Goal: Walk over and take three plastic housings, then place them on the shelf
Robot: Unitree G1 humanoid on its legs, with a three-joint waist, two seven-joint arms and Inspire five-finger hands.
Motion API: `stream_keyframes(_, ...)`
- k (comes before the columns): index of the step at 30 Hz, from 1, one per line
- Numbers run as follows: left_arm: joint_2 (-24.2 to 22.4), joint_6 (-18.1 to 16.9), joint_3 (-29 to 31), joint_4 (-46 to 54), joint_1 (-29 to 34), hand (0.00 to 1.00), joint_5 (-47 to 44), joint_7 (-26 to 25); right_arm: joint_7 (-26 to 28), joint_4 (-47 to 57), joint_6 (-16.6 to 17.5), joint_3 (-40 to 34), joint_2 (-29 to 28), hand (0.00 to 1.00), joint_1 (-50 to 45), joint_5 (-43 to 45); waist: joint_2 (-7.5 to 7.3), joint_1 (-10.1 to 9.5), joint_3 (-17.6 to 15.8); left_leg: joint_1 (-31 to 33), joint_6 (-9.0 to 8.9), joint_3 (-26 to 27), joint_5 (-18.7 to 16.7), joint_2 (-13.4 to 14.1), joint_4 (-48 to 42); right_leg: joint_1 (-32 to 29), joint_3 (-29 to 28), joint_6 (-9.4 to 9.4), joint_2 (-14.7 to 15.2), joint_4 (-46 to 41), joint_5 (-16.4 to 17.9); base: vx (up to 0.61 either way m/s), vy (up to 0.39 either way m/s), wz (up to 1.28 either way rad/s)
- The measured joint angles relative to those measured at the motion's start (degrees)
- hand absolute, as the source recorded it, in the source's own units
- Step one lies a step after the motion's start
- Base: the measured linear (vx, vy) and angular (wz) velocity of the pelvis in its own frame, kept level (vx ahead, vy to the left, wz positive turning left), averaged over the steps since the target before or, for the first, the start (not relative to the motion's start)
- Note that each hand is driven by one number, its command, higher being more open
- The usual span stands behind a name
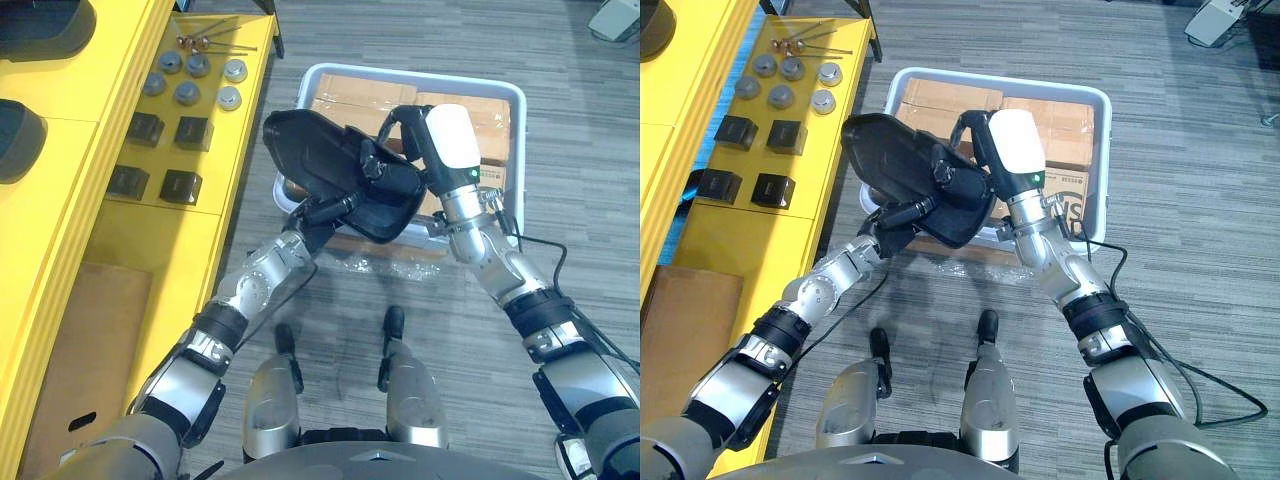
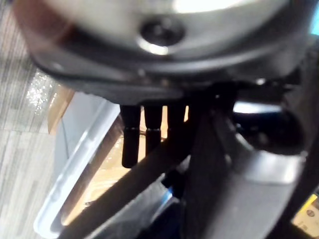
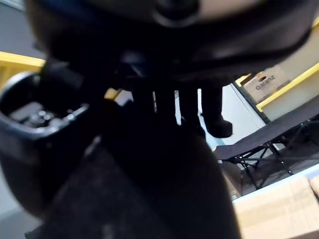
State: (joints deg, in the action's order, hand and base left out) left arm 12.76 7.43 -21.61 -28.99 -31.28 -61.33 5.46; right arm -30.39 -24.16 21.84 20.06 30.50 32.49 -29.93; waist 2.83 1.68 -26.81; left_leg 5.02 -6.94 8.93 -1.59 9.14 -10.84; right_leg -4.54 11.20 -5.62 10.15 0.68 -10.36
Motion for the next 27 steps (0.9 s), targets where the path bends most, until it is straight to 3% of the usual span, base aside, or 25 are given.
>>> stream_keyframes(8,-1.6,-4.1,-1.1,2.8,9.5,0.0,0.5,0.8,-0.9,6.1,0.1,-3.7,-7.1,0.0,-13.0,1.5,-0.47,-0.03,5.2,-2.1,-0.31,0.5,-0.5,0.0,1.9,2.3,0.2,-0.04,-0.3,2.5,-0.1,0.04,0.007,-0.01)
stream_keyframes(9,-1.7,-4.8,-1.1,4.3,11.1,0.0,0.9,0.7,-1.7,7.5,0.6,-4.0,-8.2,1.0,-15.2,1.6,-0.55,-0.05,5.7,-2.6,-0.33,0.5,-0.5,0.0,2.2,2.9,0.3,-0.04,-0.3,2.6,0.0,0.0,0.0,0.0)
stream_keyframes(16,-2.9,-10.3,1.0,12.8,18.9,0.0,12.1,-2.6,-4.5,13.0,6.1,-5.9,-14.3,1.0,-26.5,6.9,-1.82,-0.11,10.5,-4.8,-0.35,0.6,-0.5,-0.1,4.2,4.7,1.0,-0.15,-0.3,3.7,0.2,0.0,0.0,0.0)
stream_keyframes(18,-3.6,-11.3,2.4,15.0,21.0,0.0,15.0,-4.2,-4.9,14.2,6.7,-6.0,-15.2,1.0,-28.7,8.5,-2.05,-0.2,11.6,-4.9,-0.32,0.5,-0.4,-0.1,4.4,4.8,1.1,-0.17,-0.3,3.7,0.3,0.0,0.0,0.0)
stream_keyframes(23,-5.1,-13.4,7.5,24.3,29.5,0.0,32.7,-9.7,-4.8,17.4,6.8,-5.9,-15.8,1.0,-35.1,11.9,-1.86,-0.86,14.2,-6.6,-0.35,-0.2,1.0,-0.3,7.5,5.7,2.5,-0.1,-0.3,3.7,1.0,0.0,-0.01,0.1)
stream_keyframes(25,-5.2,-15.2,8.7,25.9,32.1,0.0,37.5,-10.1,-2.6,18.6,7.2,-6.3,-15.9,1.0,-36.2,16.5,-1.59,-1.35,14.9,-6.6,-0.56,-0.3,1.4,-0.3,8.0,5.6,2.6,-0.1,-0.3,3.7,1.0,0.0,-0.008,0.05)
stream_keyframes(27,-5.2,-17.7,11.0,27.1,35.8,0.0,44.0,-11.2,3.3,21.2,7.8,-8.1,-17.1,1.0,-37.9,25.3,-1.39,-1.64,15.8,-6.7,-0.55,-0.5,1.4,-0.3,8.1,5.7,2.9,-0.1,-0.3,3.7,1.1,0.01,-0.004,0.04)
